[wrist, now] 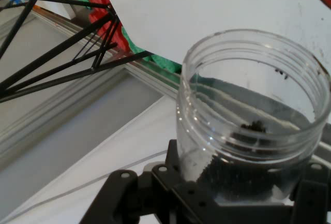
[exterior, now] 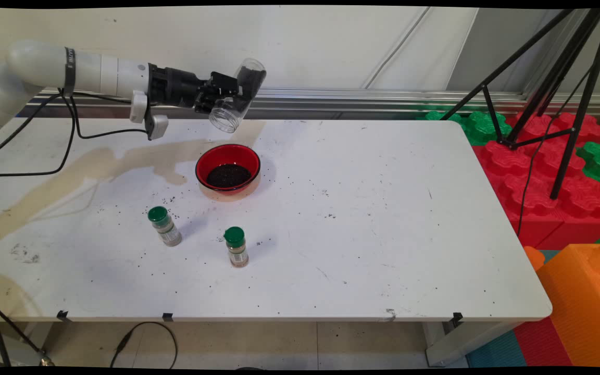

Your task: Pour the black seasoning powder in the red bowl

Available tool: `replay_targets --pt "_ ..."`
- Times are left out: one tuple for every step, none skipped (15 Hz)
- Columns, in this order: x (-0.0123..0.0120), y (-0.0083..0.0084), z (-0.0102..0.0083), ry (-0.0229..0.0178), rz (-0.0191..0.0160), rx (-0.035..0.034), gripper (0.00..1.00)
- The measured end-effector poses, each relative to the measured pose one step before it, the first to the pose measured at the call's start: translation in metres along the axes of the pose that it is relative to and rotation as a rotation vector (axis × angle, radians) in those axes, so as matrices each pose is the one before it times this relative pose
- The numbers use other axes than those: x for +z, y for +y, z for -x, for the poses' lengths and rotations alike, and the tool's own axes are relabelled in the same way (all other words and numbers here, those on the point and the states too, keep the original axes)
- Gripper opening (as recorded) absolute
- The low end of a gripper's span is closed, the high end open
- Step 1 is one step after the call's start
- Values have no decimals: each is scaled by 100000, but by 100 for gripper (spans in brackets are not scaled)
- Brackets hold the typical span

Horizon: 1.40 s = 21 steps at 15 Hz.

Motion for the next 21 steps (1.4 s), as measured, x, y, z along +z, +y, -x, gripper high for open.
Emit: replay_targets --pt "-48 -97 1 -280 -494 1453 0" --pt "-71 -99 -2 -320 -510 1610 0" --pt "-74 -101 0 -344 -523 1533 0" --pt "-72 -94 -13 -252 -435 1227 0" --pt "-80 -100 -12 -345 -480 1348 0" --pt "-43 -72 0 -211 -272 774 0" --pt "-71 -98 16 -402 -413 1114 0" --pt "-73 -126 26 -485 -514 1298 0" --pt "-69 -97 14 -358 -411 1000 0" --pt "-57 -68 9 -264 -279 617 0" --pt "-94 -116 10 -415 -494 1190 0" --pt "-61 -79 3 -269 -367 829 0" --pt "-83 -87 12 -309 -390 913 0" --pt "-53 -60 8 -220 -254 626 0" --pt "-78 -73 6 -263 -327 801 0" --pt "-49 -49 10 -166 -223 539 0" --pt "-35 -45 14 -174 -229 521 0" --pt "-49 -44 11 -169 -194 505 0" --pt "-48 -51 10 -149 -202 457 0" --pt "-51 -55 4 -188 -240 555 0" --pt "-42 -52 7 -181 -211 484 0"
